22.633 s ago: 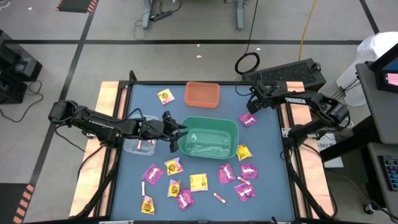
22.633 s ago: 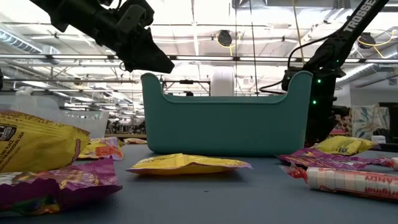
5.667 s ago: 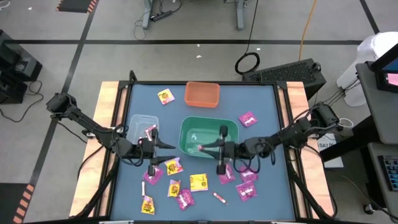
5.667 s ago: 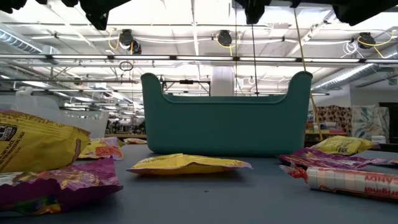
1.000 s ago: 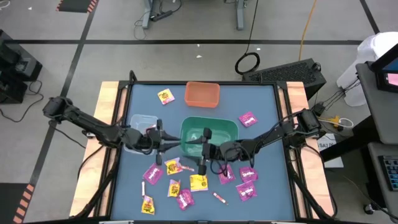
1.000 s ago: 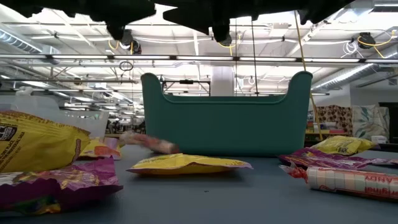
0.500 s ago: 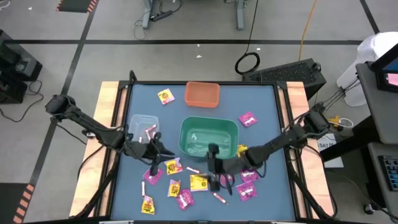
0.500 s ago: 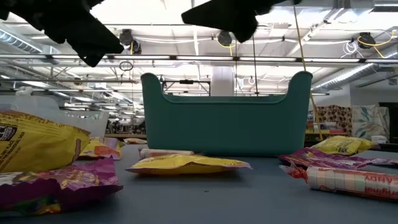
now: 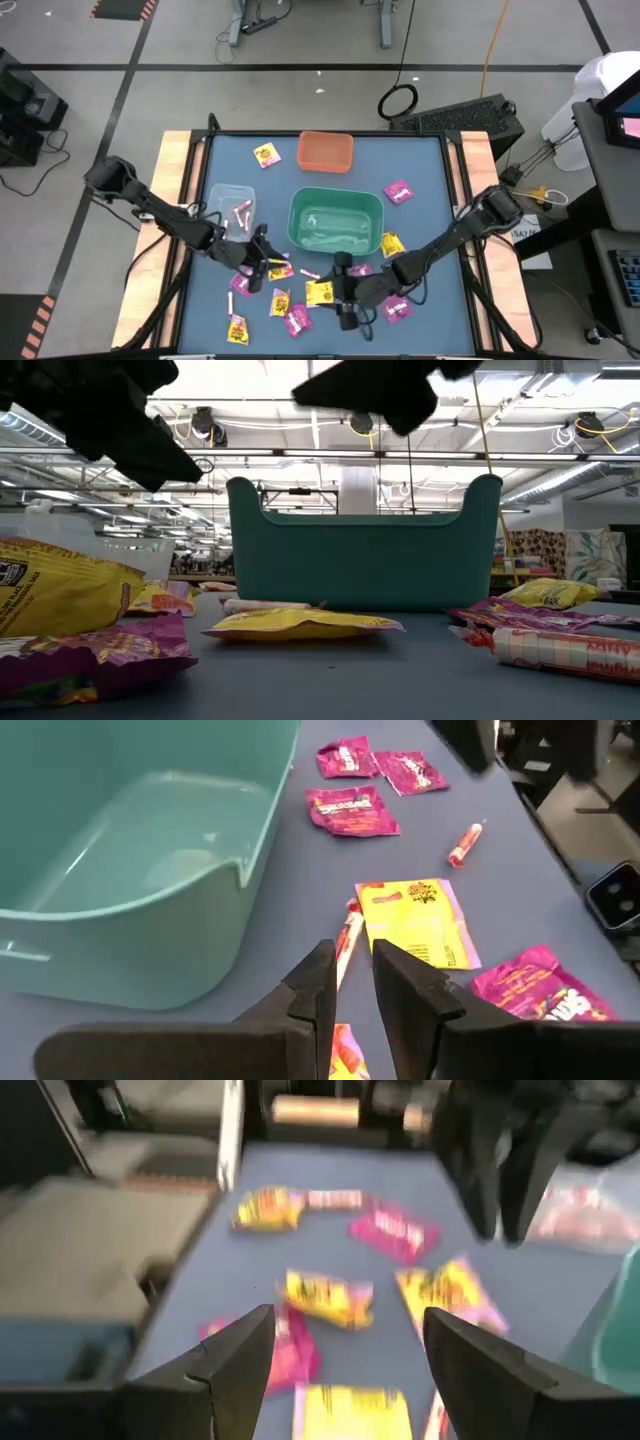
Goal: Sort candy
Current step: Put the orange candy into the transparent bin
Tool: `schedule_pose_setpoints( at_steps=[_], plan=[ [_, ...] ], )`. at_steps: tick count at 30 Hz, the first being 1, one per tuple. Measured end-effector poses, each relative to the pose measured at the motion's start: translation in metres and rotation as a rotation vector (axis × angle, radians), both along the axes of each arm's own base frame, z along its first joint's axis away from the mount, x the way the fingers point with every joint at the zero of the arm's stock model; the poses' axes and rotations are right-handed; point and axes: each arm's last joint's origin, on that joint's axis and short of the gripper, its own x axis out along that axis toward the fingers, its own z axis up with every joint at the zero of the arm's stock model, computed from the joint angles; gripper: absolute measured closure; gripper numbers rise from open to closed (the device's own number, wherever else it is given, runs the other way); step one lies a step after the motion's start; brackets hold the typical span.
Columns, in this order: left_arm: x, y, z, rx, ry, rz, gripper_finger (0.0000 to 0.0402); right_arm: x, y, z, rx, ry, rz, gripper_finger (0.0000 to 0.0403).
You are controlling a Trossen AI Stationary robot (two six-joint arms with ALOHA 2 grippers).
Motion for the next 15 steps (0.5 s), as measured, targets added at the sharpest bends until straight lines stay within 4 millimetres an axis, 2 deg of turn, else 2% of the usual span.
schedule_pose_setpoints(
  at_steps=[3,6,10,15],
  plan=[
    [0.003,-0.002,-0.007,0.007,0.016,0.005,0.0327,0.016,0.005,-0.013,0.009,0.046,-0.027,0.0156],
    [0.003,-0.005,-0.012,0.015,0.029,-0.004,0.0327,0.029,0.011,-0.036,-0.014,0.129,-0.054,0.0156],
    [0.003,-0.009,-0.016,0.02,0.036,-0.016,0.0327,0.038,0.018,-0.052,-0.067,0.176,-0.175,0.0156],
    [0.002,-0.012,-0.017,0.023,0.039,-0.024,0.0327,0.044,0.012,-0.071,-0.049,0.194,-0.301,0.0169]
  ],
)
